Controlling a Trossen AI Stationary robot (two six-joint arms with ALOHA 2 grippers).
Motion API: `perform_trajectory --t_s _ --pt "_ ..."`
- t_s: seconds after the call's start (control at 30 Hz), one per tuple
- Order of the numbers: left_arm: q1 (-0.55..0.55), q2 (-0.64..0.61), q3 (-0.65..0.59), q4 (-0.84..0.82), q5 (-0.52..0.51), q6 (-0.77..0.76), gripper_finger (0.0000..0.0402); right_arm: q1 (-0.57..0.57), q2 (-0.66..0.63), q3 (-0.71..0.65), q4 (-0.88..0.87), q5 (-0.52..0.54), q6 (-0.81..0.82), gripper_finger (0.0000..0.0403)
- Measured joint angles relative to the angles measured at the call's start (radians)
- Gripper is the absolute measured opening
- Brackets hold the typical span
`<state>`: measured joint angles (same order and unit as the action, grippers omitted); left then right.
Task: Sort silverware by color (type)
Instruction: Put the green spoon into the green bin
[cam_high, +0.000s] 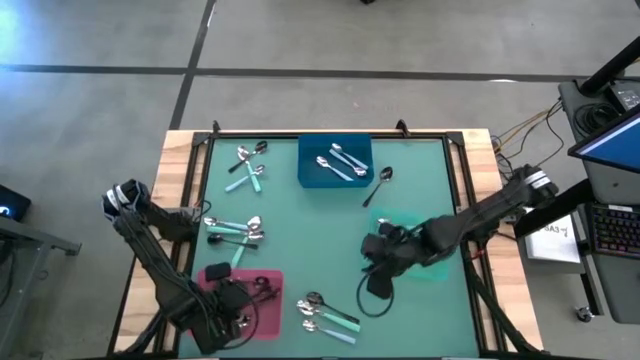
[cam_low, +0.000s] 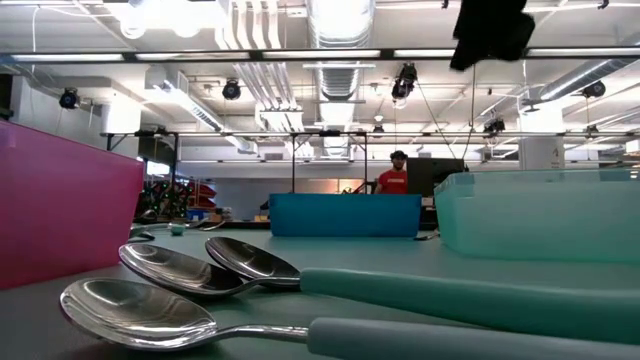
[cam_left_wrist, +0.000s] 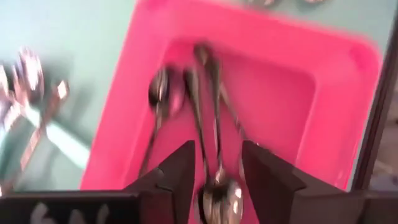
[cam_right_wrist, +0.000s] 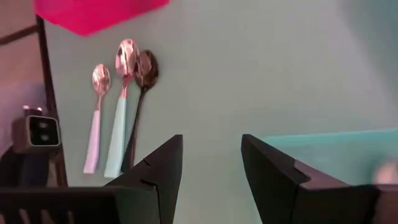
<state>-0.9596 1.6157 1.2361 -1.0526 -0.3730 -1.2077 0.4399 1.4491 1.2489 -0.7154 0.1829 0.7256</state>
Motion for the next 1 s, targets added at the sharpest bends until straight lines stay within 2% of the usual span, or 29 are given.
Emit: perform_trajectory --t_s 0.17,0.33,0.67,1.0 --pt "0.000 0.000 0.027 0.044 -0.136 0.107 0.0130 0.029 0.146 0.017 0.072 0.000 0.007 0.0155" --pt "0.000 0.000 0.039 0.052 -0.208 0.089 0.0131 0.041 0.301 0.089 0.104 -0.001 -0.032 0.0155" --pt "-0.001 0.000 0.039 0.100 -0.212 0.092 0.0131 0.071 0.538 0.273 0.129 -0.029 -0.081 0.0155" --pt "-0.002 0.000 0.039 0.101 -0.212 0.126 0.0131 0.105 0.688 0.449 0.113 -0.029 -0.120 0.0155"
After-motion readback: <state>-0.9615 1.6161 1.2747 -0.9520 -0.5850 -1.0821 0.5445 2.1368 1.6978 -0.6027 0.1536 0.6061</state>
